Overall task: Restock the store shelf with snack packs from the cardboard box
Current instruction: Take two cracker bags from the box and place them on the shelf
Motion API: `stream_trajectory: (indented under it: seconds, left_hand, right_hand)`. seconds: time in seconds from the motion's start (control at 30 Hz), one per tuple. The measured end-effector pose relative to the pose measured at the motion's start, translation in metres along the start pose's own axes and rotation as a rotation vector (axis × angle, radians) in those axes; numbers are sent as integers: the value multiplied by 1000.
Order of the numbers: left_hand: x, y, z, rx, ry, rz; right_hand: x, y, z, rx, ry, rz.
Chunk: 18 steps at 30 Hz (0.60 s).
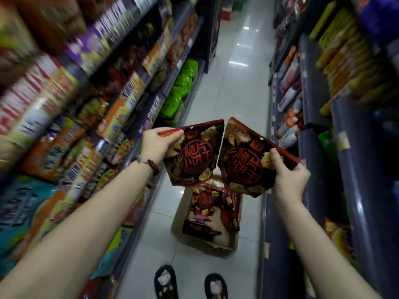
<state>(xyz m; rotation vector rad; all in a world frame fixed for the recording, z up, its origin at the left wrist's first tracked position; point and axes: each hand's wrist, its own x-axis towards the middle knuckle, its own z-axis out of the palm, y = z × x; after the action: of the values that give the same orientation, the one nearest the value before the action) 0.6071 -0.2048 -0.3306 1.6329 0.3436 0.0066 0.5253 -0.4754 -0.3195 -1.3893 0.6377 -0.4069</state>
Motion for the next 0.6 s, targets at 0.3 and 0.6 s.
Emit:
stream_trajectory:
  seconds: [0.3, 0.6]
  left_hand:
    - [-60, 152, -47, -21, 236, 170]
    - [-160, 251, -114, 1, 400, 251]
  right_hand:
    - [-13, -150, 40, -13, -419, -157]
    - [-66, -241, 99, -18, -844, -246]
